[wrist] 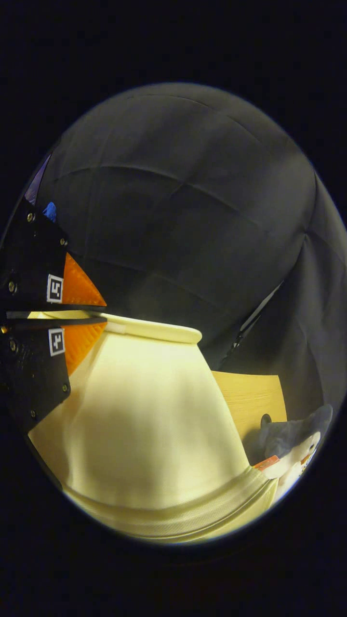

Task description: Open the storage box then place both shoes into the box .Put the left shoe in first, then the right shoe, with the right side of both shoes facing outward in a uniform manner.

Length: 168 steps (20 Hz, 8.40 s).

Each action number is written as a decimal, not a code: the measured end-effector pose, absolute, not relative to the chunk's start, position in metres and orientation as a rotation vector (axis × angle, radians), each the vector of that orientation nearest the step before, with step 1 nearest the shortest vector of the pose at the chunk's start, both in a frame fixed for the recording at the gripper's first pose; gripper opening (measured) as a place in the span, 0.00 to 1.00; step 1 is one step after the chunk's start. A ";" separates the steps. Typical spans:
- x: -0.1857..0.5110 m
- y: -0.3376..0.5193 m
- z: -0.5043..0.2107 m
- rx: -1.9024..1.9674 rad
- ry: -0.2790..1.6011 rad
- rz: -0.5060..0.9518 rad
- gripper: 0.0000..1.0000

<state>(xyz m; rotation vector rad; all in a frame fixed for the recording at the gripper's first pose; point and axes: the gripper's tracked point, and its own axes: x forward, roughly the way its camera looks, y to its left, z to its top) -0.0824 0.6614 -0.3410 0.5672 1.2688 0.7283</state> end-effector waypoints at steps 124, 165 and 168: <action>0.010 0.320 -0.256 -0.123 1.060 0.576 0.28; -0.110 -0.110 -0.426 0.108 1.295 0.028 0.89; -0.108 -0.109 -0.438 0.141 1.319 0.035 0.88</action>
